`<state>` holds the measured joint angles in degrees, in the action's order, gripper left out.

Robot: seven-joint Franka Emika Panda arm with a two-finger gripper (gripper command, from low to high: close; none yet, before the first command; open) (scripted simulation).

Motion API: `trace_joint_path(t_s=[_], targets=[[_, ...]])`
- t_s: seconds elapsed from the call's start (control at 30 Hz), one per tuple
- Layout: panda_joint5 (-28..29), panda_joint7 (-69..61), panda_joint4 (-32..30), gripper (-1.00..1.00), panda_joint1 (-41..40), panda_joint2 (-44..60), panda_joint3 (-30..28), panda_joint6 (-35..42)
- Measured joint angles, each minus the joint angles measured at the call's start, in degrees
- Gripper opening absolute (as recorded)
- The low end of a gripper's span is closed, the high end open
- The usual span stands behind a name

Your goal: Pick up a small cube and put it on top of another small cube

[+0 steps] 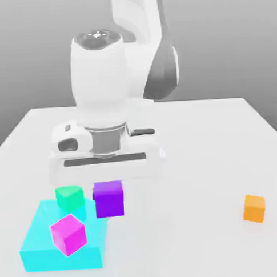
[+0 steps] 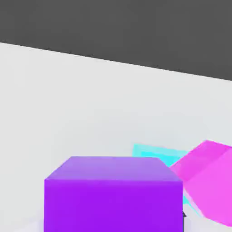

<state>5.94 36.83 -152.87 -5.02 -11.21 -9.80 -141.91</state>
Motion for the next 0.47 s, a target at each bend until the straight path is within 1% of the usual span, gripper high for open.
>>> trace_joint_path(t_s=[0.17,0.23,0.33,0.37,0.47], targets=[[1.72,7.90,-7.13,-1.00,-9.38,-9.90,-3.66,2.70],[1.57,8.67,-8.65,-1.00,-10.45,-8.57,-4.48,-0.14],[0.81,8.28,-10.09,-1.00,-10.33,-3.19,-5.23,-6.92],[0.59,8.11,-10.48,1.00,-10.22,-1.34,-5.43,-9.13],[0.59,8.11,-10.47,1.00,-10.21,-1.34,-5.43,-9.13]])
